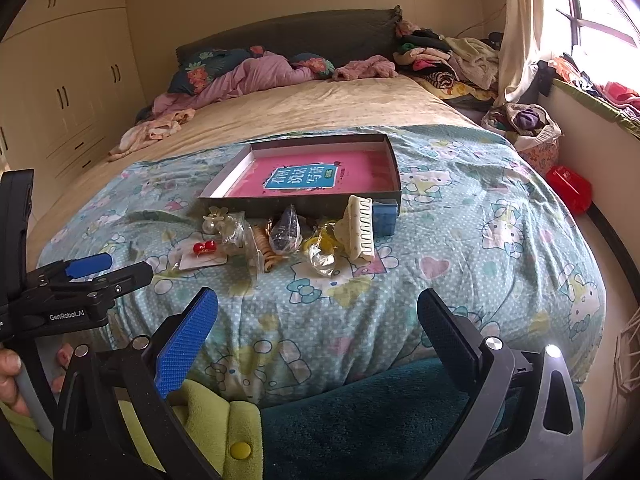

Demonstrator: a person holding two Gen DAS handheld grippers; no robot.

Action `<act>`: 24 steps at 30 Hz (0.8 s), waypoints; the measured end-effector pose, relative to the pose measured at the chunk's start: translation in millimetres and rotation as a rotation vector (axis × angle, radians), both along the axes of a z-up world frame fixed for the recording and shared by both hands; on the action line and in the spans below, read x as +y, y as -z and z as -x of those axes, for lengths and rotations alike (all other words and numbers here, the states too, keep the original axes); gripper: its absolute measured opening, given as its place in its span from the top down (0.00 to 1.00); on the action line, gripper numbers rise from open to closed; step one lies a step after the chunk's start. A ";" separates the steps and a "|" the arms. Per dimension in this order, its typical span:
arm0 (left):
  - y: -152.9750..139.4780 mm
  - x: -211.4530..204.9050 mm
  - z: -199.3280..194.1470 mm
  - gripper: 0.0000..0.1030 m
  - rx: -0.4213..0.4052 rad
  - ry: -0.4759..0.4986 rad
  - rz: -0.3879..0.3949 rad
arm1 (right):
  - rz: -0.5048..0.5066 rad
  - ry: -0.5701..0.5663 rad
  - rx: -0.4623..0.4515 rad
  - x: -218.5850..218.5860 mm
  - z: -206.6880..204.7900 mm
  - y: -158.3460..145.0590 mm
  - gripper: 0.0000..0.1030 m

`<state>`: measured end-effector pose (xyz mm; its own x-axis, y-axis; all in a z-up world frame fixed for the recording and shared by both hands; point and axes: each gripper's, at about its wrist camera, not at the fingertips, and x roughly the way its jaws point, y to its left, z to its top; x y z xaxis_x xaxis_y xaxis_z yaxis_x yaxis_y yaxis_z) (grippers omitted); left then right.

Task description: Organize jewelry

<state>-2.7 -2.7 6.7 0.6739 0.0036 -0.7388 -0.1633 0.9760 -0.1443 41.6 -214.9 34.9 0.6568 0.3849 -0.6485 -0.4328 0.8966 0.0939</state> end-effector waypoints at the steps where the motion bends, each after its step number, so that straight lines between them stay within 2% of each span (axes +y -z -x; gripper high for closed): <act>1: 0.2 -0.1 0.1 0.09 0.000 0.000 -0.001 | 0.002 0.003 -0.001 -0.1 -0.1 0.1 0.04; 24: -5.3 -4.3 0.5 0.09 -0.005 0.002 -0.001 | 0.007 -0.005 0.001 3.7 0.7 1.4 0.04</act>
